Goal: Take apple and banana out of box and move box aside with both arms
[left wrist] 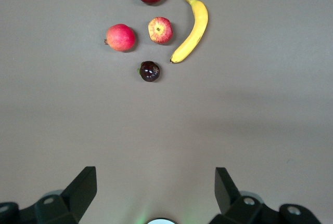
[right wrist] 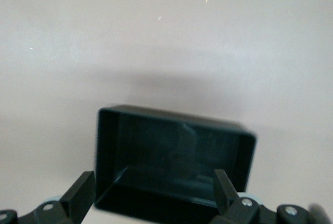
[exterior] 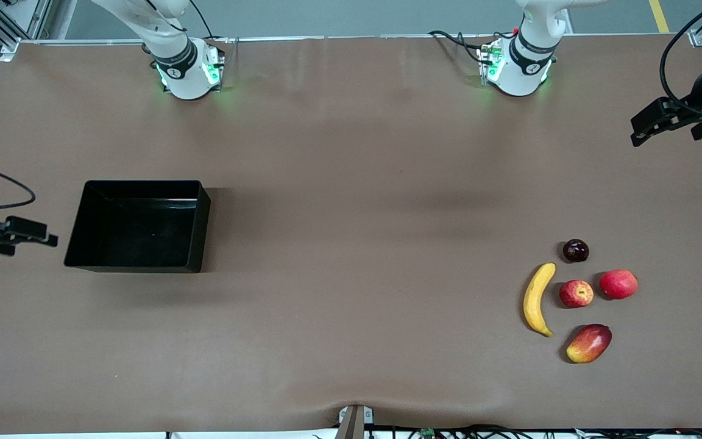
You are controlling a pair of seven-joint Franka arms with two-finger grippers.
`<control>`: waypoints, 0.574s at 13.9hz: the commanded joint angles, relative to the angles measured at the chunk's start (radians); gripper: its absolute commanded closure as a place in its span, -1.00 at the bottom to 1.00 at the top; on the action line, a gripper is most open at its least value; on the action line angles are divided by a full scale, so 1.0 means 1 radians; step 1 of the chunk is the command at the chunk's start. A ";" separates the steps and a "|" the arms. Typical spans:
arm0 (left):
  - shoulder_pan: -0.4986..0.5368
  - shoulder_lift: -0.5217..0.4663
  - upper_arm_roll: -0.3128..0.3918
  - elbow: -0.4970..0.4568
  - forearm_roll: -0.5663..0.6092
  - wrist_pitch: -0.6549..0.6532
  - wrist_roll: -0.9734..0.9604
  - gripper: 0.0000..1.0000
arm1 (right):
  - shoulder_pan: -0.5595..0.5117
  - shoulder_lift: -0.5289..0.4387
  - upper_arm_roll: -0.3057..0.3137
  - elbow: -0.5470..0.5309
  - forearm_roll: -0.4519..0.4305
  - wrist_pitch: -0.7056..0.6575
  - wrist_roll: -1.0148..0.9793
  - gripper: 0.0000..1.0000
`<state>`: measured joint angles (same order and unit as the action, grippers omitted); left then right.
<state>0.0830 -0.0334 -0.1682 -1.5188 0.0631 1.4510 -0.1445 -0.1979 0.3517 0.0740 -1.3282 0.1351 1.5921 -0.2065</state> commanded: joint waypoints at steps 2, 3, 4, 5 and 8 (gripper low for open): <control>-0.003 -0.013 0.004 -0.011 -0.020 0.006 0.010 -1.00 | 0.098 -0.146 -0.003 -0.023 -0.028 -0.182 0.322 -1.00; -0.003 -0.014 0.004 -0.009 -0.020 0.005 0.006 -1.00 | 0.118 -0.204 -0.003 -0.060 -0.037 -0.208 0.360 -1.00; -0.003 -0.014 0.004 -0.009 -0.020 0.006 0.009 -1.00 | 0.124 -0.279 -0.003 -0.121 -0.043 -0.202 0.361 -1.00; -0.003 -0.013 0.004 -0.009 -0.022 0.006 0.009 -1.00 | 0.133 -0.337 -0.002 -0.173 -0.069 -0.198 0.363 -1.00; -0.002 -0.013 0.004 -0.006 -0.022 0.011 0.011 -1.00 | 0.144 -0.471 -0.005 -0.375 -0.143 -0.057 0.363 -1.00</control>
<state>0.0806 -0.0331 -0.1685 -1.5217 0.0607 1.4530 -0.1444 -0.0590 0.0003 0.0767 -1.5068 0.0336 1.4250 0.1454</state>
